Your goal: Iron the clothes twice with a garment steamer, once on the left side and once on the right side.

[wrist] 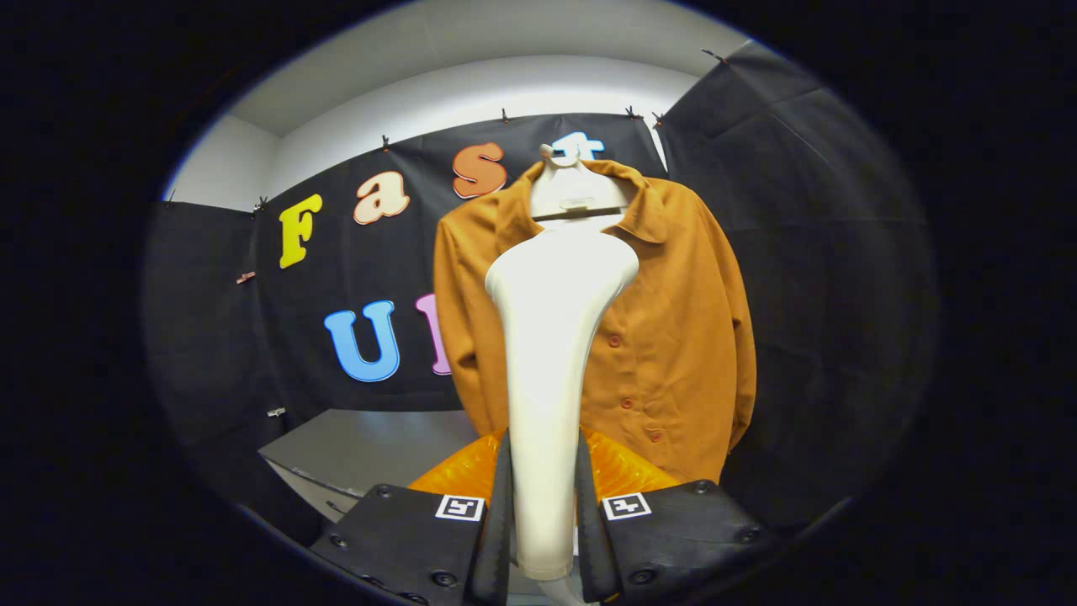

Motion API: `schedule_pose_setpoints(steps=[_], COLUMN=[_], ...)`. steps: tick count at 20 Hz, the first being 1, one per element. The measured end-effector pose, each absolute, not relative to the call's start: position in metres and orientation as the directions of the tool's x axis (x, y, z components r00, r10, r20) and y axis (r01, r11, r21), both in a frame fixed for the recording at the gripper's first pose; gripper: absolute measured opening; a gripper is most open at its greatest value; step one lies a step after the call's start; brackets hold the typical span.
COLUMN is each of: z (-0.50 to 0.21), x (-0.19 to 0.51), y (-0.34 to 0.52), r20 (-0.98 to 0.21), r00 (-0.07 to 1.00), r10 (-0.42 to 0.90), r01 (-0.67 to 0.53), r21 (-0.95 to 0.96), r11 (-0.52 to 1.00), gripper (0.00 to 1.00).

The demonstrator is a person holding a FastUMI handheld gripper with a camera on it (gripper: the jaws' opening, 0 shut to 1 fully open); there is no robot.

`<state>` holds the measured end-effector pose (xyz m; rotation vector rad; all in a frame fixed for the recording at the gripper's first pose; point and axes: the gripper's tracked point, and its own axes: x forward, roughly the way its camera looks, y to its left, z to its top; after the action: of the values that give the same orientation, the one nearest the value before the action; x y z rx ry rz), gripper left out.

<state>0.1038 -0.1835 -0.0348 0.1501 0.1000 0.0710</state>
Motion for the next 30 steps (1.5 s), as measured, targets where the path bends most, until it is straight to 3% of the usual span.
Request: schedule_pose_setpoints(steps=[14,30], z=[0.014,0.003], x=[0.064,0.031], y=[0.041,0.114], r20=[-0.028,-0.057], r00=[0.957,0.928], r10=[0.287,0.369], r01=[-0.282,-0.359], r21=[0.116,0.135], r11=[0.952,0.923], gripper=[0.36,0.36])
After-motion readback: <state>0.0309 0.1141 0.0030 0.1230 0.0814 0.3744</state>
